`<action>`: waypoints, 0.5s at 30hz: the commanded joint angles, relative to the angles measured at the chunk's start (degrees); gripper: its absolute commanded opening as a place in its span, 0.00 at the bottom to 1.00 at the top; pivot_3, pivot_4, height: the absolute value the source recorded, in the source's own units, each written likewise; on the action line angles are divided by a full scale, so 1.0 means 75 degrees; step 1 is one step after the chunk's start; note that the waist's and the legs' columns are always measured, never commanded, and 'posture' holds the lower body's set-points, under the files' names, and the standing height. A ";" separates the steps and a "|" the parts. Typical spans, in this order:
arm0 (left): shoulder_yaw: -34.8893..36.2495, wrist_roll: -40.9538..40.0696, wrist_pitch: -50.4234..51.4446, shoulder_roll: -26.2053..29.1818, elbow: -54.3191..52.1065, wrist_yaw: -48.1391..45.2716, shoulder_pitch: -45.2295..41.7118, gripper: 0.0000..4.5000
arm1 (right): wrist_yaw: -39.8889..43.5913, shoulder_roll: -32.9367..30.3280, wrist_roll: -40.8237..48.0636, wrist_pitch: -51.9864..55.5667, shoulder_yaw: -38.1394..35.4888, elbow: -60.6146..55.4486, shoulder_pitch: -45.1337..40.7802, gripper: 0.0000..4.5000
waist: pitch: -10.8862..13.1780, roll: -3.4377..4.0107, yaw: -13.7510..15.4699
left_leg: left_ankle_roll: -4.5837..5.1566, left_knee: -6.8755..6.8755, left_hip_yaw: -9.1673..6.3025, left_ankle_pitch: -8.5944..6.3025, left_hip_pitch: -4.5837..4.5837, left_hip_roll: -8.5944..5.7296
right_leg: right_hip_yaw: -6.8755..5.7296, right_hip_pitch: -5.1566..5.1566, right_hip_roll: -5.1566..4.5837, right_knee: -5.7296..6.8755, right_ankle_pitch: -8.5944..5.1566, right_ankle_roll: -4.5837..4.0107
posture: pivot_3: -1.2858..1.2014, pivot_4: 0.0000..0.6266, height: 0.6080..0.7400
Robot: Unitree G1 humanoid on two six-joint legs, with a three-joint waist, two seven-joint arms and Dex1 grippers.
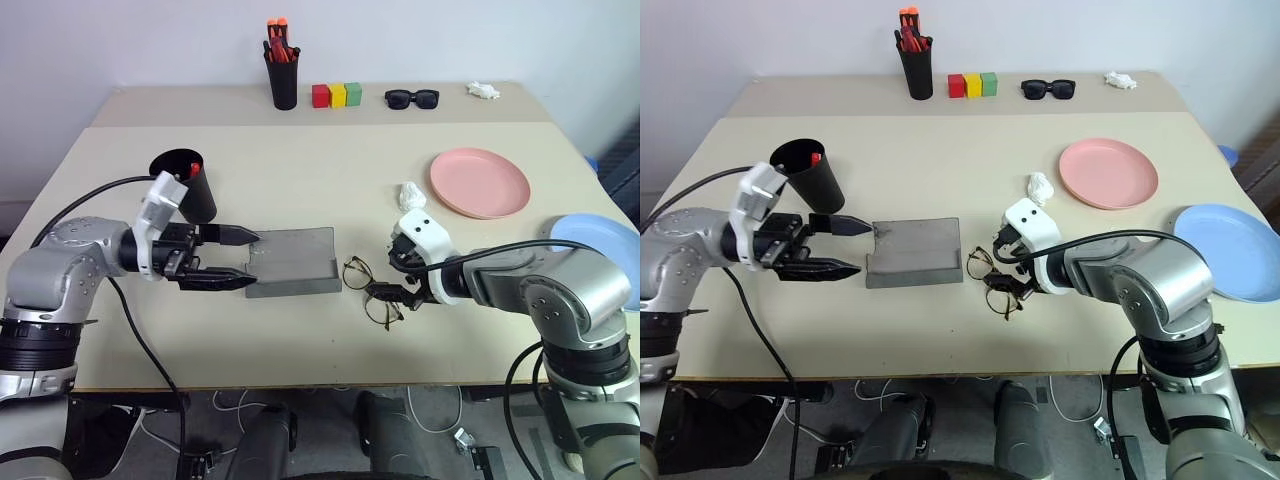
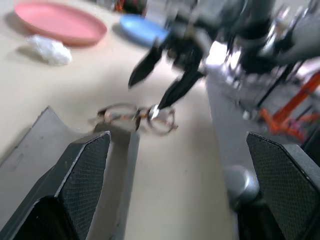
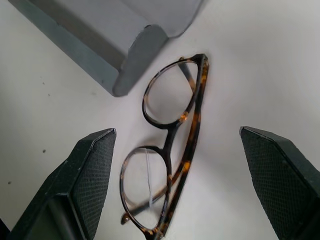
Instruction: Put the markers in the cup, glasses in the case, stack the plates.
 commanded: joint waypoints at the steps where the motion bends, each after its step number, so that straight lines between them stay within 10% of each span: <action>1: 0.0531 -0.0576 0.0346 0.0273 -0.0381 0.0024 0.0089 0.99 | -0.0408 0.0081 0.0380 0.0052 -0.0100 0.0122 -0.0092 0.90 | 0.0000 0.0000 -0.0003 | 0.0000 0.0000 0.0000 0.0000 0.0001 0.0000 | 0.0001 0.0000 0.0000 0.0000 0.0000 0.0000 | 0.52 0.24 1.00; 4: 0.0533 -0.0504 0.0234 0.0398 -0.0454 0.0096 0.0257 0.99 | -0.0754 0.0095 0.0624 0.0052 -0.0130 0.0384 -0.0082 0.90 | 0.0000 0.0000 0.0003 | 0.0000 0.0000 0.0001 0.0000 0.0002 0.0000 | 0.0001 0.0000 0.0000 0.0001 0.0000 0.0000 | 0.52 0.24 1.00; 9: 0.0526 -0.0548 0.0295 0.0511 -0.0533 0.0128 0.0476 1.00 | -0.1106 0.0059 0.0941 0.0052 0.0004 0.0565 -0.0082 0.52 | 0.0001 0.0001 -0.0002 | 0.0000 -0.0001 0.0004 0.0000 0.0001 0.0000 | 0.0002 -0.0003 0.0000 0.0001 0.0000 -0.0001 | 0.52 0.24 1.00; 15: 0.0502 -0.0505 0.0228 0.0517 -0.0485 0.0132 0.0529 1.00 | -0.1381 0.0033 0.1221 0.0052 0.0017 0.0699 -0.0076 0.52 | 0.0001 0.0001 -0.0001 | 0.0000 -0.0002 0.0004 0.0000 0.0000 0.0000 | 0.0002 -0.0003 0.0000 0.0000 0.0000 -0.0001 | 0.52 0.24 1.00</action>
